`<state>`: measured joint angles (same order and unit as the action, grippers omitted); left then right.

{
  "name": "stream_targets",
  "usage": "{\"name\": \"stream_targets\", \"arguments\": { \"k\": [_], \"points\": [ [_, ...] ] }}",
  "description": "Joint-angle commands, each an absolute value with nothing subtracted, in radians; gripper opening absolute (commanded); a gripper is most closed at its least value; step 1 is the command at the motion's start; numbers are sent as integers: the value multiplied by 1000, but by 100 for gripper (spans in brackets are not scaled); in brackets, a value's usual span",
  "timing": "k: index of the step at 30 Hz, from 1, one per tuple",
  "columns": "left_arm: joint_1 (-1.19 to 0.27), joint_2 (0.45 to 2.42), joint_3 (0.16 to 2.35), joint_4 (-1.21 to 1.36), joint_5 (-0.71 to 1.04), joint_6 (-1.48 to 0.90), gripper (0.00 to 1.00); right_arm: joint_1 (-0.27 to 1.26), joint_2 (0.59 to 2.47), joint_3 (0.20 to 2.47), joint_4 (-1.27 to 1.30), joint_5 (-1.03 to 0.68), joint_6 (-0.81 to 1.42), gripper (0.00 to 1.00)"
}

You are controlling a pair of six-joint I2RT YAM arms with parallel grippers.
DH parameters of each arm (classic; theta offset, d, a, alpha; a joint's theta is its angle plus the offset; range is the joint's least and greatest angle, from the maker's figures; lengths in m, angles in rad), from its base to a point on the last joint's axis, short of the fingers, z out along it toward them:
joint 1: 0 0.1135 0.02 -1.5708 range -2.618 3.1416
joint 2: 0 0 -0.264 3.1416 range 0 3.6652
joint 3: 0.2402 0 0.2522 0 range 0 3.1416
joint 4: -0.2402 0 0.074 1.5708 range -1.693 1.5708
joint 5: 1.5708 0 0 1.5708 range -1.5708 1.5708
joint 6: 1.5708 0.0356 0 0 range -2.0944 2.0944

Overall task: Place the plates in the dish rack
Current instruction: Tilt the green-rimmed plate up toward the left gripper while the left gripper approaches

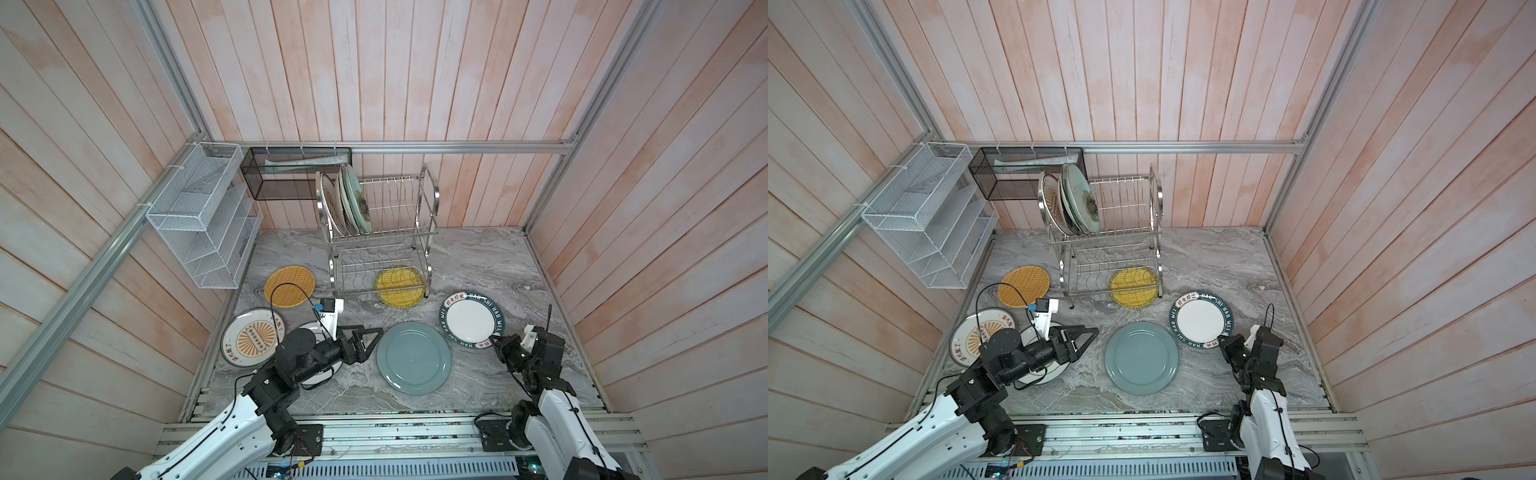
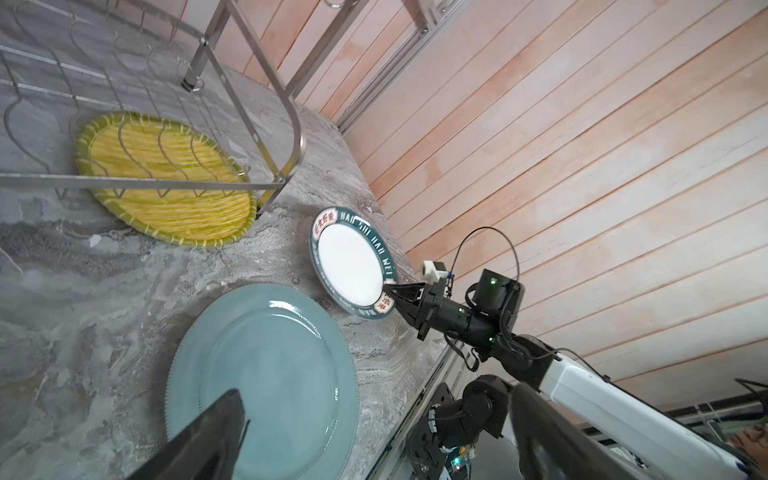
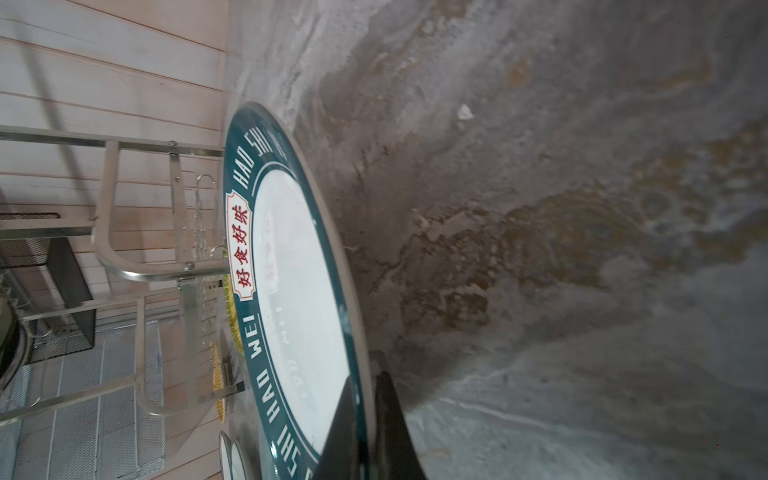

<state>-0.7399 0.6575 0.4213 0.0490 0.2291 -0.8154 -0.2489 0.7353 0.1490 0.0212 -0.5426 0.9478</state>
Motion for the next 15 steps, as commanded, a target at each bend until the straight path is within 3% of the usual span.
{"name": "stream_targets", "arguments": {
  "k": [1,11,15],
  "points": [
    [-783,717,409,223,172,-920,100,-238,698,241,37,-632,966,0],
    [-943,1013,516,326,-29,-958,100,-1,637,299,45,-588,1086,0],
    [-987,1110,586,283,-100,-995,95,106,634,305,63,-547,1117,0]
  ]
}}
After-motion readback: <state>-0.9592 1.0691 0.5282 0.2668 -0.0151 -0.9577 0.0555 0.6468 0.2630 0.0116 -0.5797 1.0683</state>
